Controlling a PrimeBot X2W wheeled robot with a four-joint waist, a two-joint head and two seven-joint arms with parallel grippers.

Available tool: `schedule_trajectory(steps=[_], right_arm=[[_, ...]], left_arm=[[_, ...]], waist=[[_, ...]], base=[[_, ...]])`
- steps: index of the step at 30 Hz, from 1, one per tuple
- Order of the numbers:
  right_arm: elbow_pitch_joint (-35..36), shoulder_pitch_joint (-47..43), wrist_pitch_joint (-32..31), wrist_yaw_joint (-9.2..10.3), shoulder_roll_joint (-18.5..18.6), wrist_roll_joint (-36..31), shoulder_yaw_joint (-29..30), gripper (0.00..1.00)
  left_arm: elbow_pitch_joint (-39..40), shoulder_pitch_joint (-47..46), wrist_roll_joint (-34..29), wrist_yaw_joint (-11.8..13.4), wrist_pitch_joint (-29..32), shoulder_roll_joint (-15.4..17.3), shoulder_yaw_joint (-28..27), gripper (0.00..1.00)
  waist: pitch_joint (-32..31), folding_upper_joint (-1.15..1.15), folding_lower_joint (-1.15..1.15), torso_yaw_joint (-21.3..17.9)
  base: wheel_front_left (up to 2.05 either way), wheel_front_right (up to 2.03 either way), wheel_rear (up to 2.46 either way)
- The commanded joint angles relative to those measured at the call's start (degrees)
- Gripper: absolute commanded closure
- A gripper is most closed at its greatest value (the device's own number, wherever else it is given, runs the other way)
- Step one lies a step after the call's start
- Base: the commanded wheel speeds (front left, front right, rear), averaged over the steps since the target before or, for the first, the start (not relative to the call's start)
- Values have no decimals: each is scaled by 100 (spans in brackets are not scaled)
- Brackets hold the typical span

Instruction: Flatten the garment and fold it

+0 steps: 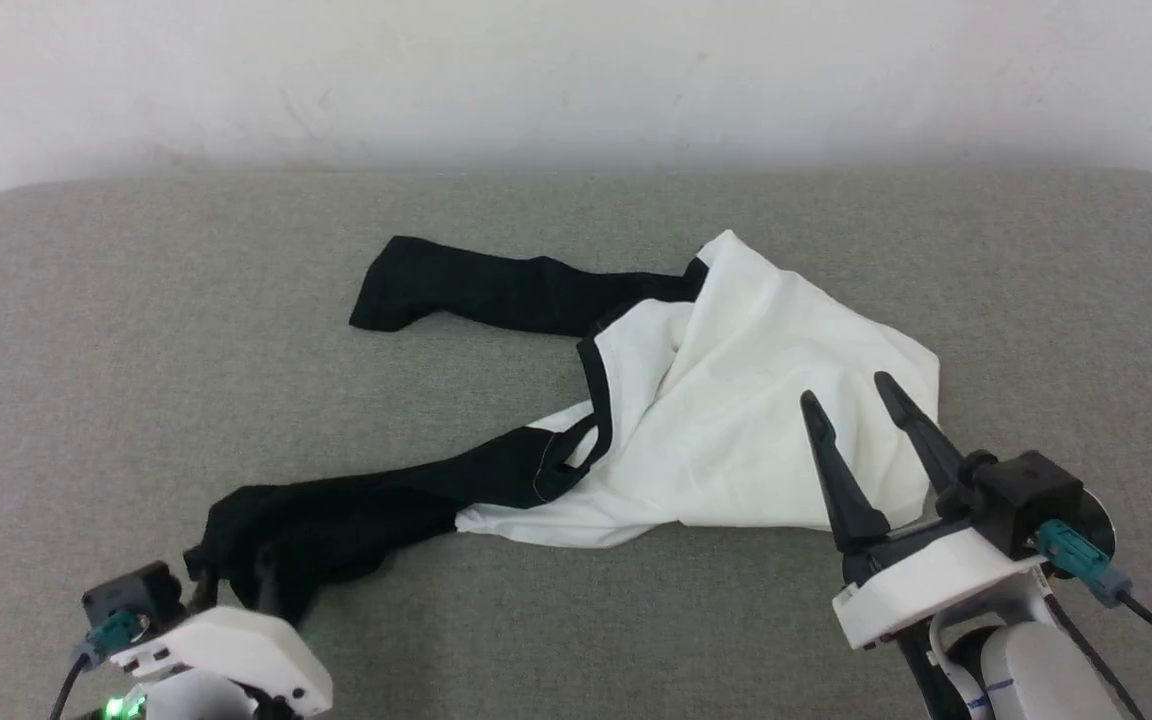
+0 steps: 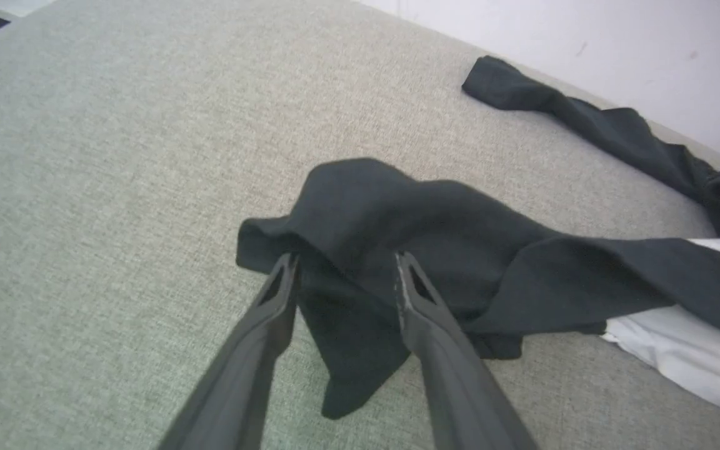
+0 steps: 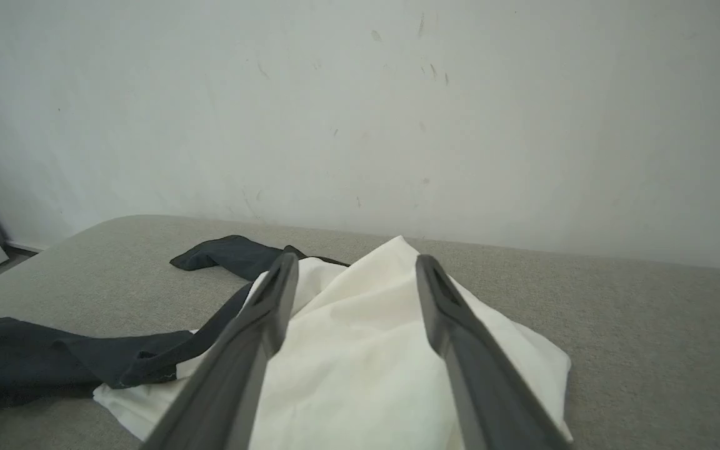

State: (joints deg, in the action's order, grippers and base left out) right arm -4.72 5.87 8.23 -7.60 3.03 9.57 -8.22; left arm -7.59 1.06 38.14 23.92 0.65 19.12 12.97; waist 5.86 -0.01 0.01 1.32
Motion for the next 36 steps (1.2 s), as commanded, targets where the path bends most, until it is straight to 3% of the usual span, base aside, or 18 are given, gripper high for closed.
schedule_trajectory(steps=[1,8,14,18,26,34,35,36], right_arm=[[23,6,-10,11,-15,-28,-35,0],[57,56,-14,11,-15,9,-117,0],[72,178,62,11,-15,56,-120,0],[25,275,163,11,-15,132,-93,0],[-134,452,384,11,-15,330,-64,0],[-257,621,536,11,-15,437,-110,0],[-272,647,552,11,-15,448,-118,0],[-286,674,566,11,-15,458,-126,0]], left_arm=[[165,-127,-131,35,-75,12,67,0],[240,-1154,-578,-162,-286,-220,575,0],[-526,-2381,-487,-492,110,-527,824,0],[-1170,-3047,-365,-689,652,-561,928,0],[-2112,-4003,-813,-791,2023,-20,1465,0],[-2318,-4321,-832,-1059,3127,312,1748,0],[-2295,-4340,-839,-1082,3215,343,1779,36],[-2265,-4361,-872,-1077,3239,382,1801,58]], waist=[[-9,1,-1,15],[169,1,-1,-290],[528,1,-1,-845],[826,1,-1,-1260],[1330,1,-1,-1762],[1607,1,-1,-1881],[1639,1,-1,-1887],[1666,1,-1,-1892]], base=[[0,0,0],[0,0,0],[0,0,0],[0,0,0],[0,0,0],[0,0,0],[0,0,0],[0,0,0]])
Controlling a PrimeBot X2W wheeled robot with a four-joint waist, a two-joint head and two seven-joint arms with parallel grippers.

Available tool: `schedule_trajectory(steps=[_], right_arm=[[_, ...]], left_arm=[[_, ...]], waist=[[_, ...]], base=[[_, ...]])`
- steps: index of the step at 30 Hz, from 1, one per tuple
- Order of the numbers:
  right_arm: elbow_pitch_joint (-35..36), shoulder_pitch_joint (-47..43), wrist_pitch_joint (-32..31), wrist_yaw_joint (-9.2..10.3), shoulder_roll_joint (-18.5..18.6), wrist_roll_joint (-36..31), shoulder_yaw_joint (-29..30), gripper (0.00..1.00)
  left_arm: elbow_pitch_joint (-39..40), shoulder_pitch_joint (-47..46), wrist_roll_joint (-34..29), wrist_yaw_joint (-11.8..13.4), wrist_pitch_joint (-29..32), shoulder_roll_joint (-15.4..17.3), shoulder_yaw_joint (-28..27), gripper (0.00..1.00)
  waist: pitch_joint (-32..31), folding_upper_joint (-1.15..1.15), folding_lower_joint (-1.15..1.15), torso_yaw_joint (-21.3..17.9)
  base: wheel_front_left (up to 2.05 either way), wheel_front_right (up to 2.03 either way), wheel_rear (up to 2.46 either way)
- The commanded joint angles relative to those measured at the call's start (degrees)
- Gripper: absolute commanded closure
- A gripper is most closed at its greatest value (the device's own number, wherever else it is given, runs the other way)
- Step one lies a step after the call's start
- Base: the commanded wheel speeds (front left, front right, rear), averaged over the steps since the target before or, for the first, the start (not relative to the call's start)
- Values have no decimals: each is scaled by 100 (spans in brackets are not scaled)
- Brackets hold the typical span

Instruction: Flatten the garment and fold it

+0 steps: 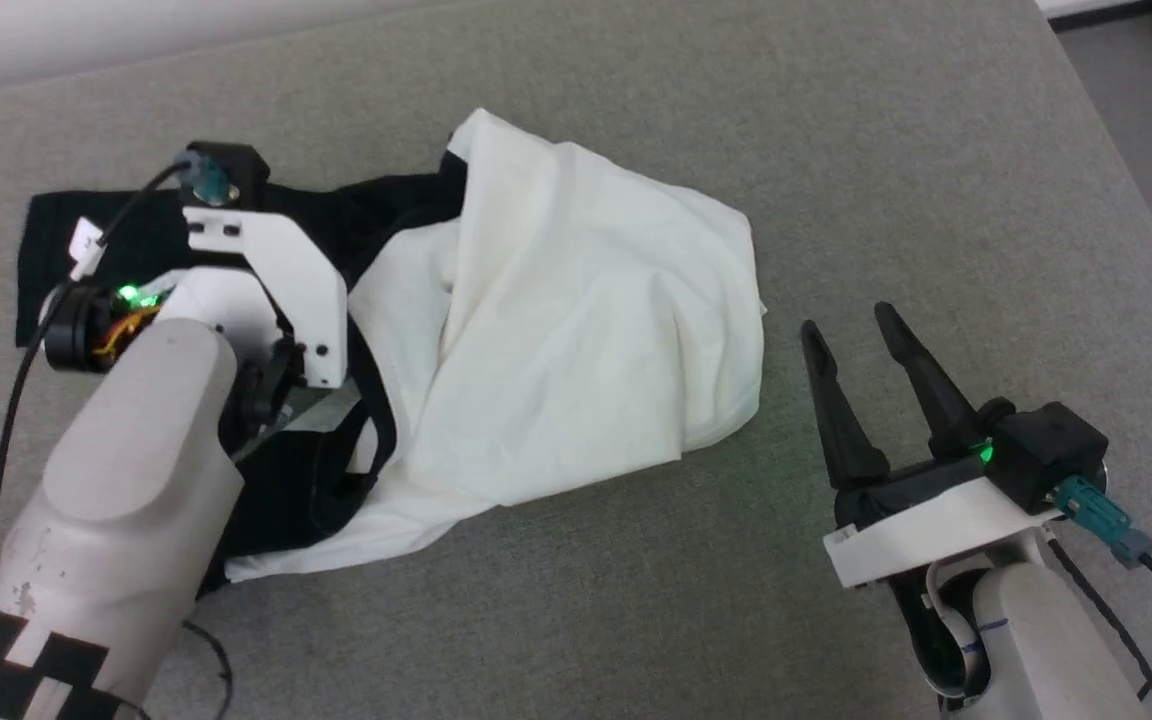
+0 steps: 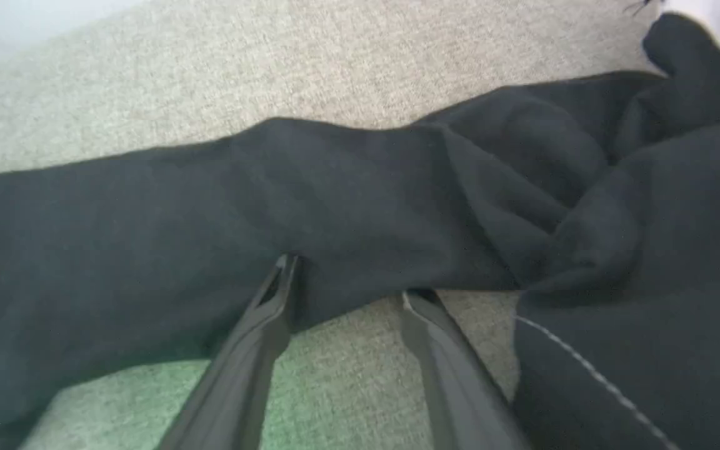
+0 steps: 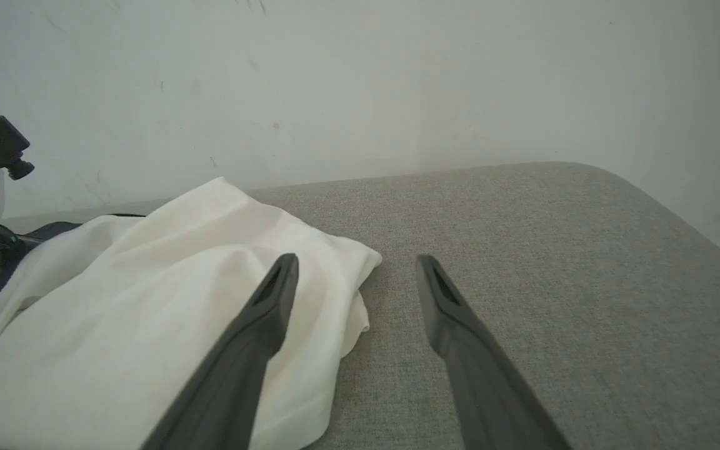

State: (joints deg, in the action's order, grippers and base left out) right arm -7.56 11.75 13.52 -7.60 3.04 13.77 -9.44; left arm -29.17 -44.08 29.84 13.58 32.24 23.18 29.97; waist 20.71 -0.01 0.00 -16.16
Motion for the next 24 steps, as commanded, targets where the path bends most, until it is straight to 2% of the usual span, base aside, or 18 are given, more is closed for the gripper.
schedule_trajectory(steps=[1,4,8,12,17,24], right_arm=[[-17,112,50,11,-16,48,-10,0],[-64,181,79,11,-16,77,-25,0],[-139,230,103,11,-16,69,-12,0],[-210,199,115,11,-16,-6,40,0],[-244,114,100,11,-16,-123,121,0],[-128,-41,-54,11,-16,-255,346,0]], left_arm=[[-79,138,-80,-29,66,10,116,99],[45,131,-118,57,-258,21,40,100],[255,82,-261,307,-1355,-72,-184,100],[530,50,-239,323,-2385,-342,-348,100],[1098,-11,-307,-31,-2986,-911,77,100],[1599,241,-354,-742,-2807,-1726,1358,100]], waist=[[203,1,0,-147],[246,1,0,-151],[190,1,0,-100],[-31,1,0,18],[-414,1,0,219],[-888,1,0,379]], base=[[0,0,0],[0,0,0],[0,0,0],[0,0,0],[0,0,0],[0,0,0]])
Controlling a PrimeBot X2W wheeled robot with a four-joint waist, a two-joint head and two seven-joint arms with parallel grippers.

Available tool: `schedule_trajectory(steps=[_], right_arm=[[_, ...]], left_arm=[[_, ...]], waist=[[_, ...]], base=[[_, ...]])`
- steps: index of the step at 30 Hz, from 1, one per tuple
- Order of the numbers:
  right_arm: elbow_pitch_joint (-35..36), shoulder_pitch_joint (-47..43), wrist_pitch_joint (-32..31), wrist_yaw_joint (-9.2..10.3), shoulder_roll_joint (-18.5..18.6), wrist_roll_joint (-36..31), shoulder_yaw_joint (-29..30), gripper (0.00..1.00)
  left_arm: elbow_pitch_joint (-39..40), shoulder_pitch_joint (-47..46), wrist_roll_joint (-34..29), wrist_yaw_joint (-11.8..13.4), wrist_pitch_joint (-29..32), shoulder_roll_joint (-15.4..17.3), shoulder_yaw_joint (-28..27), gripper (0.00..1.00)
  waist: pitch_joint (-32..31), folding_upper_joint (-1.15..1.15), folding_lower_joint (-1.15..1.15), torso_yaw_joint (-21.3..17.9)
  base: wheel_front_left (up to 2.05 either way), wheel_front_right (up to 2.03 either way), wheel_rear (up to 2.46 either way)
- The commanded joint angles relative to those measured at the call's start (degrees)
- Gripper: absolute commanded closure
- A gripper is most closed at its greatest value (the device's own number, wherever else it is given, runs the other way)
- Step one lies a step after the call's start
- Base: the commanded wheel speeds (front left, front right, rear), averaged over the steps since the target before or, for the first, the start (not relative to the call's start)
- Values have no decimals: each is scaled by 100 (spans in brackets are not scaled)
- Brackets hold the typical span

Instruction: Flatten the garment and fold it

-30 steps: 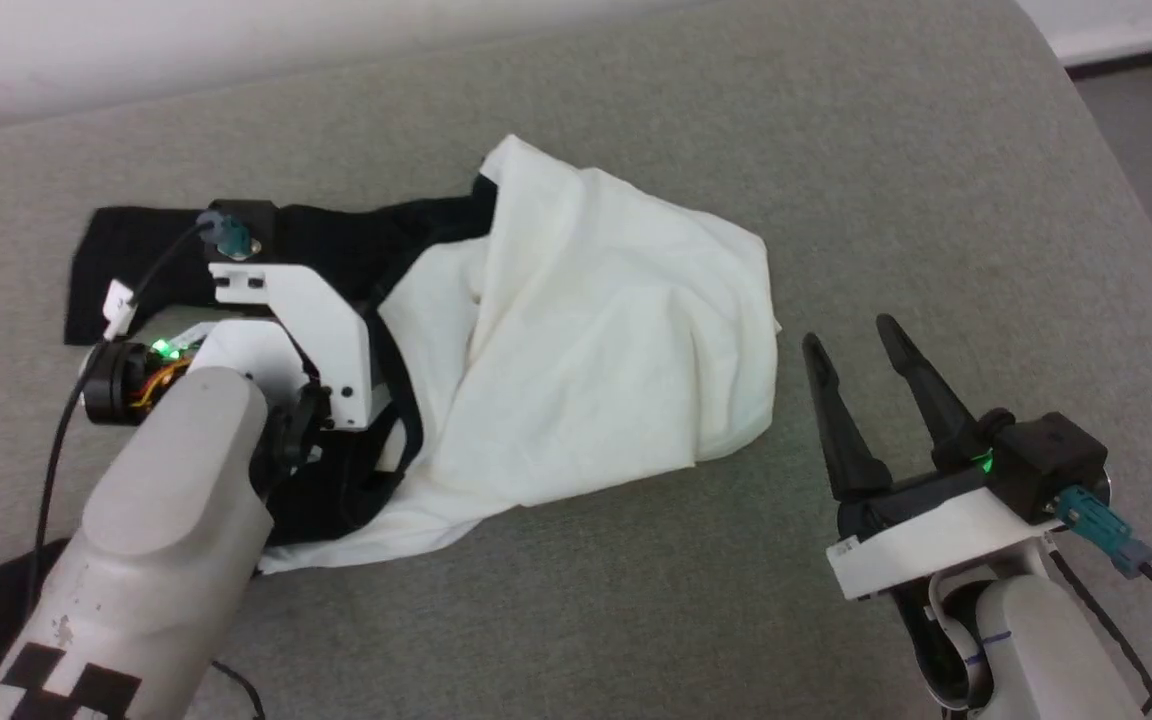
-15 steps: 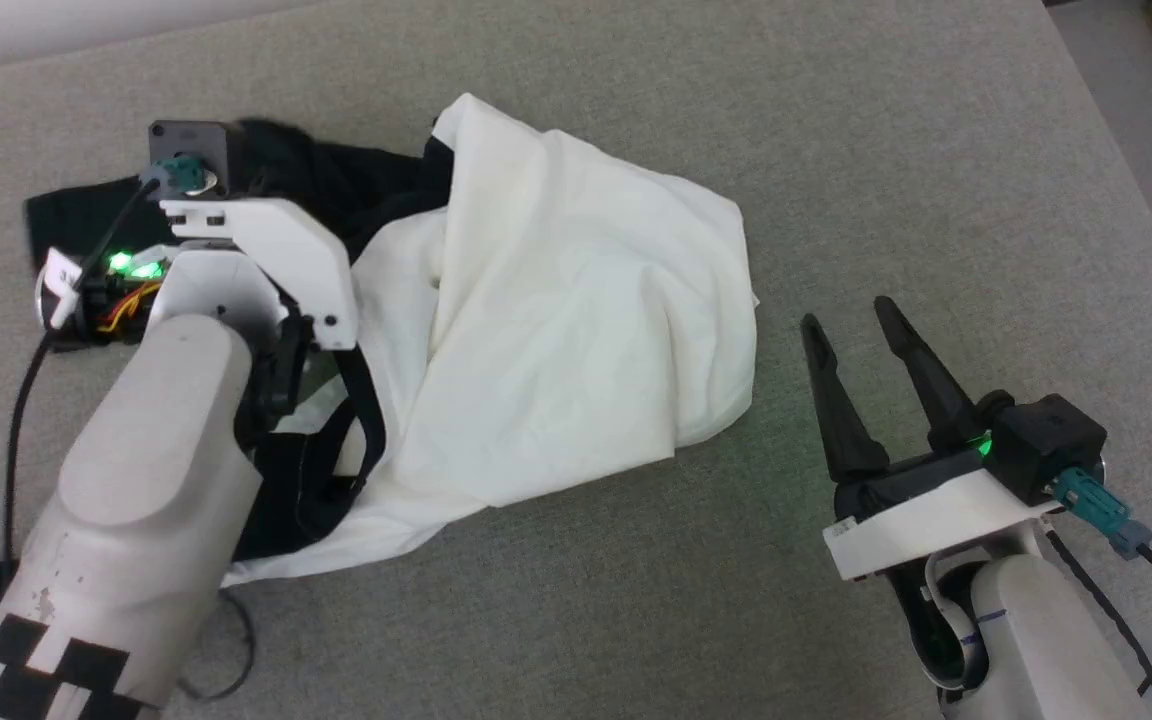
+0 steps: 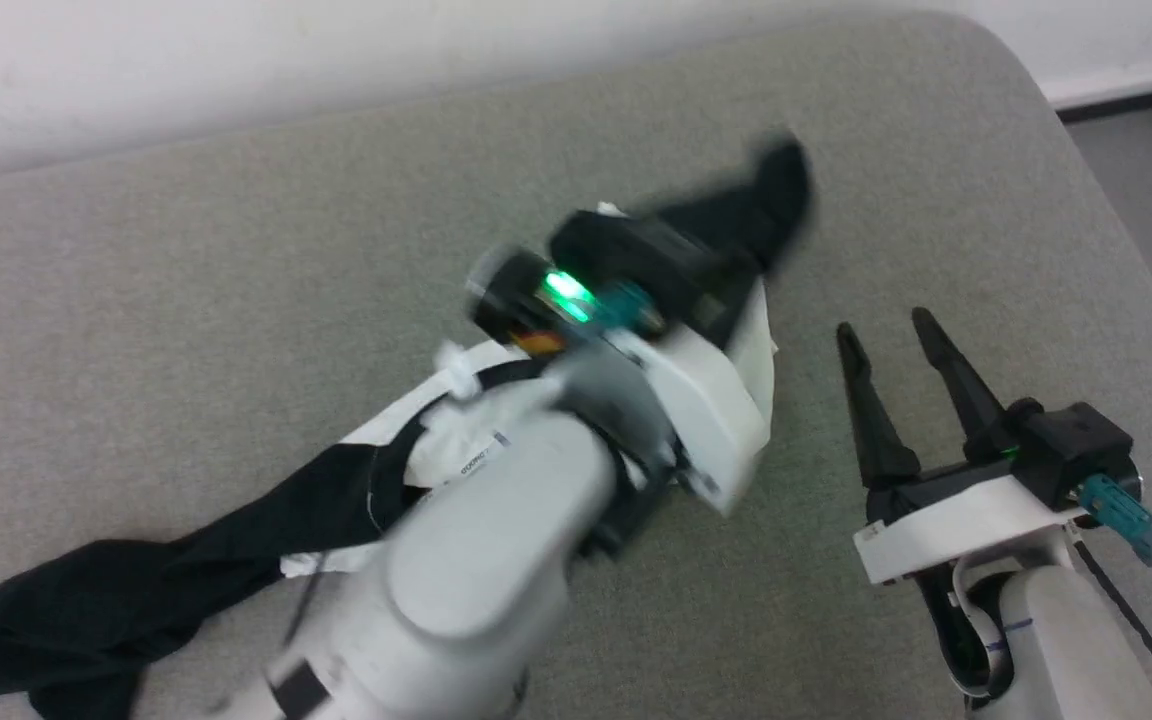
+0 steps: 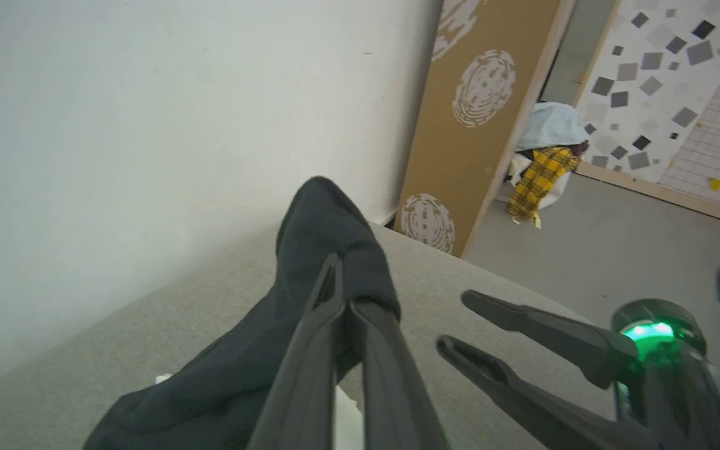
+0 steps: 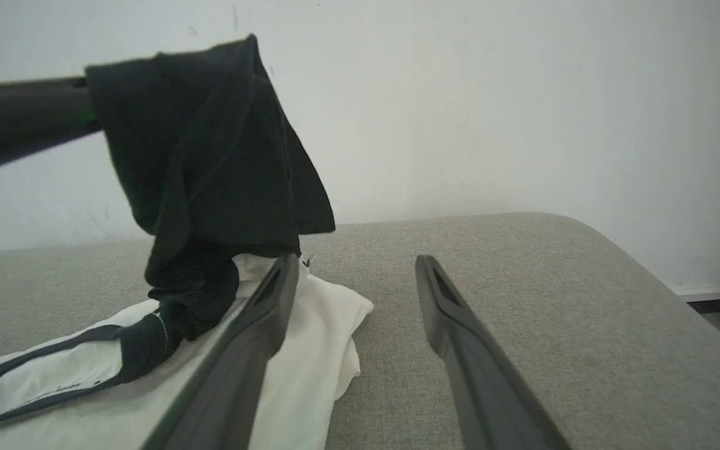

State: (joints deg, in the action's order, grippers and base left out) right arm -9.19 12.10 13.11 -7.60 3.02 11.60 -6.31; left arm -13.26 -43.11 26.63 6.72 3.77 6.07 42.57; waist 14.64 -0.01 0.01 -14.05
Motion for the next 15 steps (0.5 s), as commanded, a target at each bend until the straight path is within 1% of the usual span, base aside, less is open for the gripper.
schedule_trajectory(steps=[1,5,10,11,12,15], right_arm=[[60,-105,-33,11,-14,-54,79,0],[167,-227,-127,11,-14,-97,281,0],[288,-389,-253,11,-14,-140,529,0],[309,-420,-284,11,-14,-143,553,0],[327,-447,-313,11,-14,-146,565,0],[341,-514,-443,11,-14,-135,522,0]], left_arm=[[13,231,-25,-139,114,-77,303,100],[-151,633,102,-372,384,-230,991,100],[-627,1154,469,-612,615,-296,1540,100],[-713,1222,528,-638,635,-302,1612,73],[-801,1280,582,-650,669,-306,1674,0],[-915,1390,720,-644,581,-313,1729,0]], waist=[[-332,1,-1,168],[-450,1,-1,126],[-524,1,-1,63],[-536,1,-1,56],[-549,1,-1,54],[-595,1,-1,88]], base=[[0,0,0],[0,0,0],[0,0,0],[0,0,0],[0,0,0],[0,0,0]])
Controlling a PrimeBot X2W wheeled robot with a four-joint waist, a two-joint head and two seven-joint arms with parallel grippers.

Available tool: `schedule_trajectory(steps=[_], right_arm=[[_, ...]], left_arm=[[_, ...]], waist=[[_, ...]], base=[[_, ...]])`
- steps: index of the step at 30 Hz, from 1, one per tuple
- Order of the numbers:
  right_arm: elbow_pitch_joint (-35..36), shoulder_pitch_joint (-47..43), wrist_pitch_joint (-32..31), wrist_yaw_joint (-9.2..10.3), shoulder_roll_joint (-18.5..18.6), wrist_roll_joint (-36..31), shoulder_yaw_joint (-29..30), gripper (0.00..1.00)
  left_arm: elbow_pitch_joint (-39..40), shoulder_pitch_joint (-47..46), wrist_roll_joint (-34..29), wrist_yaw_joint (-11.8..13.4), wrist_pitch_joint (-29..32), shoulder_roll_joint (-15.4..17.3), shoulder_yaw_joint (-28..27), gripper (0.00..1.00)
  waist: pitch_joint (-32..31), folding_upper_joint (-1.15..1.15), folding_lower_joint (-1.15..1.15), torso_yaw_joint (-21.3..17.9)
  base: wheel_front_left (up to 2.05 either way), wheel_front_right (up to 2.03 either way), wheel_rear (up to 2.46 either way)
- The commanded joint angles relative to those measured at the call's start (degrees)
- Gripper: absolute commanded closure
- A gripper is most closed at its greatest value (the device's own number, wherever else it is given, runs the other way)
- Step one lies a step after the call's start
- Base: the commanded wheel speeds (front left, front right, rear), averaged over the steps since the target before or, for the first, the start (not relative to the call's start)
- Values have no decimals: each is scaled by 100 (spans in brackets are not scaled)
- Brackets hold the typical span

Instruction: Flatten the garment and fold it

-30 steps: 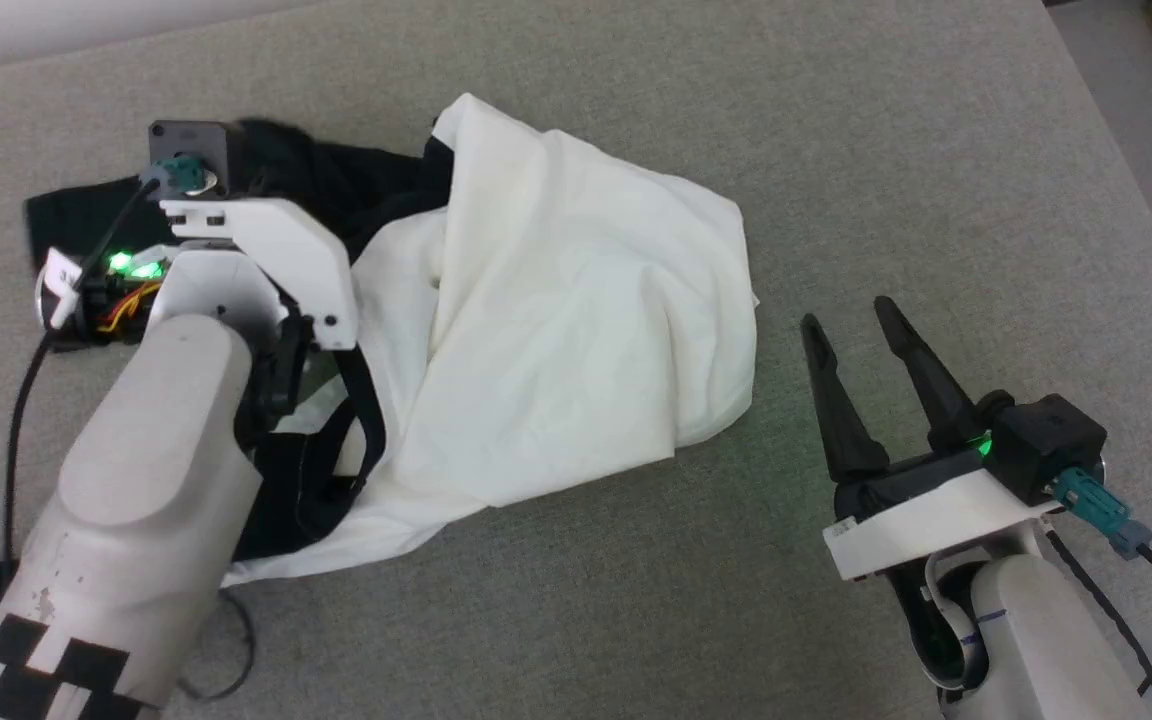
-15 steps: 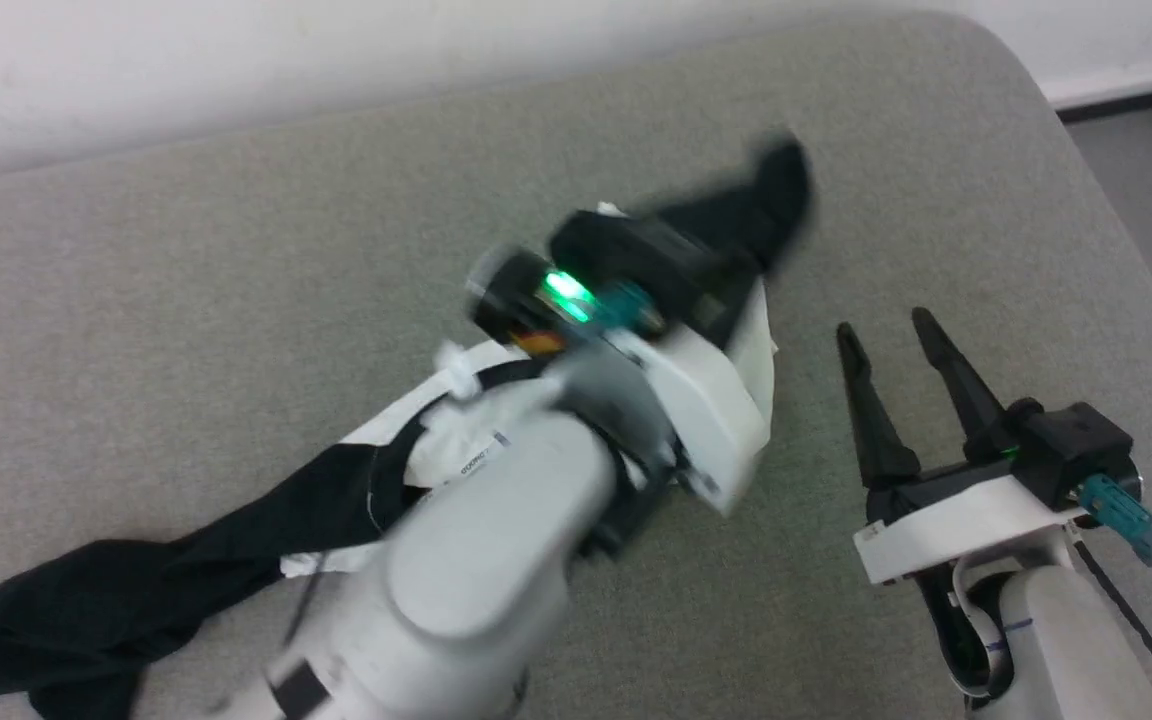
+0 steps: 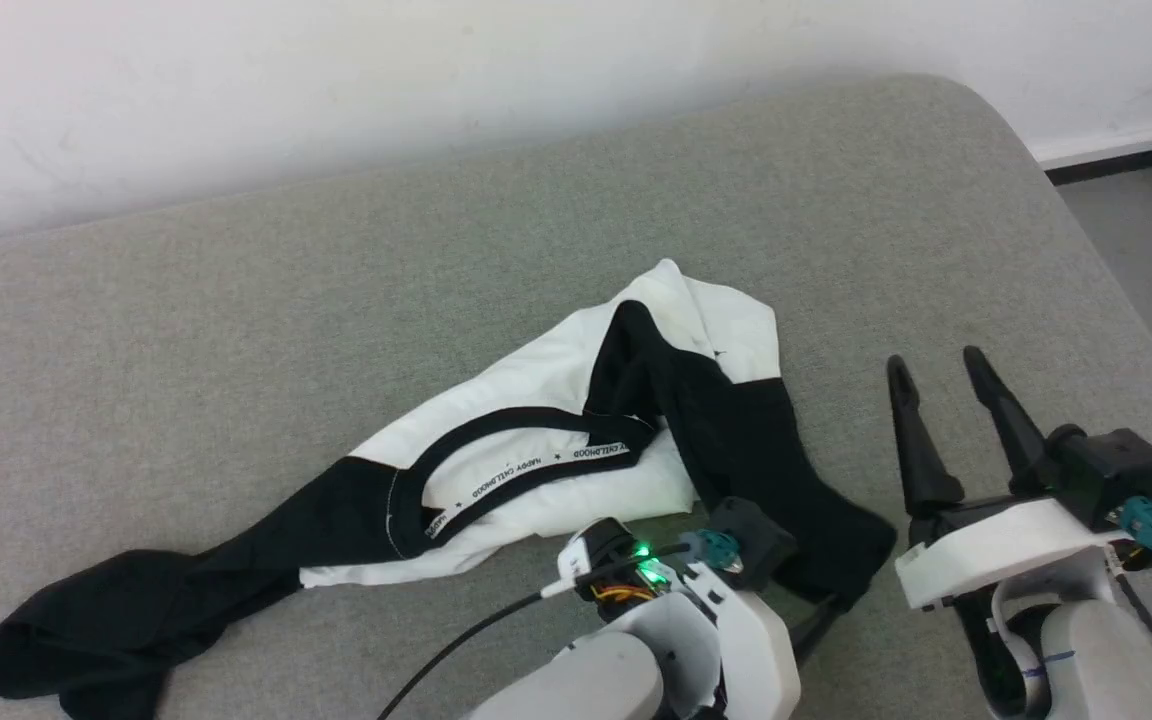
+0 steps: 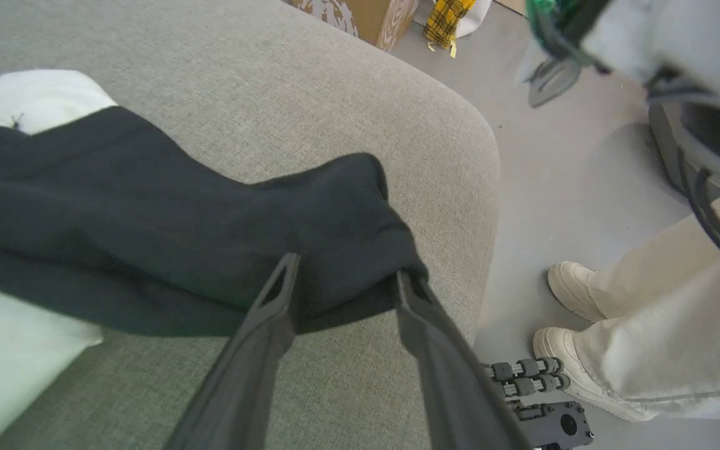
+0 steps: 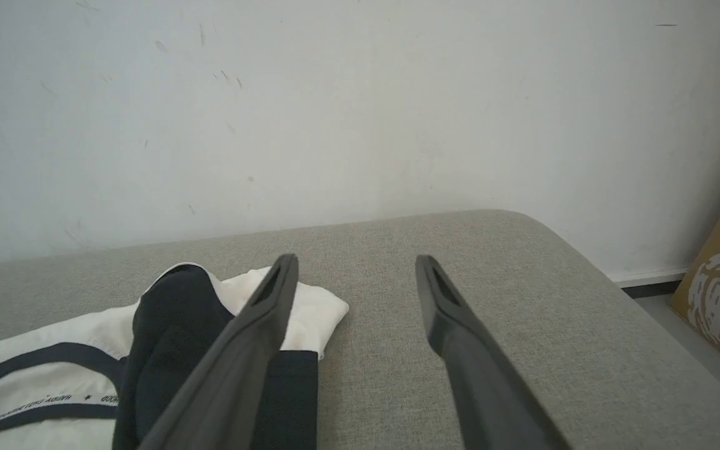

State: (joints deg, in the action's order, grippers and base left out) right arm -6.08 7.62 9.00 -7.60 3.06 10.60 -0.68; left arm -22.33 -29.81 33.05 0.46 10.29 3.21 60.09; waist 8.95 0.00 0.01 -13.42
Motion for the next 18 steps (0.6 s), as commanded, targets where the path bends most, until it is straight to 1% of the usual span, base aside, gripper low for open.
schedule_trajectory(steps=[1,3,6,9,13,15,18], right_arm=[[36,-82,-76,11,-18,-31,-89,0],[57,-104,-172,11,-18,-23,-218,0],[92,-129,-320,11,-18,-22,-411,0],[64,-151,-593,11,-18,-116,-631,0],[-33,-166,-1107,11,1,-233,-909,0],[-96,-171,-1400,11,38,-298,-966,0],[-206,-161,-1837,11,35,-448,-826,0]], left_arm=[[-4,102,140,25,-166,-29,-73,0],[53,193,260,121,-423,-30,-221,0],[192,380,378,359,-902,15,-555,0],[430,653,450,685,-1455,223,-980,0],[796,1029,456,1126,-2160,583,-1545,0],[946,1184,402,1319,-2351,754,-1804,0],[1176,1400,242,1602,-2501,942,-2307,0]], waist=[[-46,0,-1,49],[-80,0,-1,111],[-136,0,-1,258],[-185,0,-1,450],[-202,0,-1,766],[-192,0,-1,934],[-169,0,-1,1139]], base=[[0,0,0],[0,0,0],[0,0,0],[0,0,0],[0,0,0],[0,0,0],[0,0,0]])
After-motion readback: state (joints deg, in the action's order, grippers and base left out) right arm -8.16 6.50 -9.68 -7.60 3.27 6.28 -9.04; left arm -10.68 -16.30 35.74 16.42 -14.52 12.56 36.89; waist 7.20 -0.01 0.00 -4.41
